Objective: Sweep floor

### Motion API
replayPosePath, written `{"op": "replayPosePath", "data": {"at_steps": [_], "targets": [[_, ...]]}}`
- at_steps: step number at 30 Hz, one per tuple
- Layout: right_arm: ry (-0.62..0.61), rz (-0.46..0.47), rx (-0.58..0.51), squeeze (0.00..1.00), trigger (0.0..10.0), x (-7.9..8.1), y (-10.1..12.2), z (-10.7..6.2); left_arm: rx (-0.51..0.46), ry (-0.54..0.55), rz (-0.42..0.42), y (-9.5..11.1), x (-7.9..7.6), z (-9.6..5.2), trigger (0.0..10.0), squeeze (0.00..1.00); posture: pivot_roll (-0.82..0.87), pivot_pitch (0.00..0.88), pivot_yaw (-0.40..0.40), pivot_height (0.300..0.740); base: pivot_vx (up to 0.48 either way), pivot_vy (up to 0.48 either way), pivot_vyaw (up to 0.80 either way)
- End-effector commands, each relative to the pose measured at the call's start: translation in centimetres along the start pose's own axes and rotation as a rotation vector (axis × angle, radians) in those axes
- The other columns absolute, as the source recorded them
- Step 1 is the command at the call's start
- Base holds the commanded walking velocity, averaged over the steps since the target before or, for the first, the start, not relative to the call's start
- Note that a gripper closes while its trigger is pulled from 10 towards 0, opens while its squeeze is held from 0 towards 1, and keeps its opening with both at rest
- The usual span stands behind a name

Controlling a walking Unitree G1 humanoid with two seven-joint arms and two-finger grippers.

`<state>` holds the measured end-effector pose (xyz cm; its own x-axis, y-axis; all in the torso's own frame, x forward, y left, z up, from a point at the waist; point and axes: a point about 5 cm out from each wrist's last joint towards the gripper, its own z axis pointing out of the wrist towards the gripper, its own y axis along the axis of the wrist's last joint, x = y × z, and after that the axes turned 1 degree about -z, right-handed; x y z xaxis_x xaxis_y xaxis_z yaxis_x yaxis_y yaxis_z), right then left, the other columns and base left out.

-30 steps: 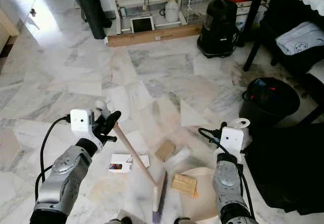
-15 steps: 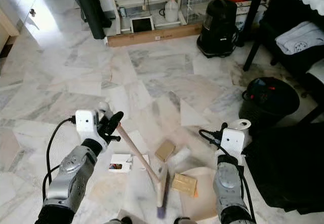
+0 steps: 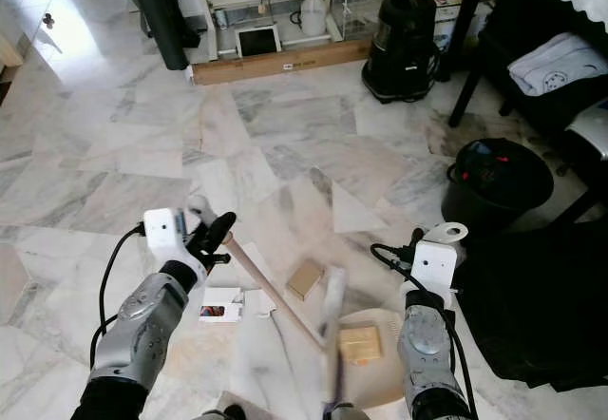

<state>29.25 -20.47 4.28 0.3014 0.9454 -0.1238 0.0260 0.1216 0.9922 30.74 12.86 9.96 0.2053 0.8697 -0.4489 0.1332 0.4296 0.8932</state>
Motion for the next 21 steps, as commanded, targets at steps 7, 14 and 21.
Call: {"op": "replayPosePath", "data": {"at_steps": [7,14,21], "targets": [[0.034,0.058,0.112,0.00,10.0,1.7,-1.0,-0.2,-0.086,0.020,-0.109,2.1,0.6,0.8,10.0,0.00,-0.03,0.140,0.060,0.740,0.000,0.000,0.00],[-0.005,0.128,0.098,0.00,10.0,0.9,0.3,1.5,-0.237,-0.053,0.075,6.6,-0.9,0.5,10.0,0.00,-0.03,0.014,0.035,0.740,0.000,0.000,0.00],[-0.014,0.166,0.053,0.00,10.0,0.0,1.6,2.7,-0.314,-0.038,0.173,7.5,-1.4,0.2,10.0,0.00,-0.04,0.000,0.007,0.740,0.000,0.000,0.00]]}}
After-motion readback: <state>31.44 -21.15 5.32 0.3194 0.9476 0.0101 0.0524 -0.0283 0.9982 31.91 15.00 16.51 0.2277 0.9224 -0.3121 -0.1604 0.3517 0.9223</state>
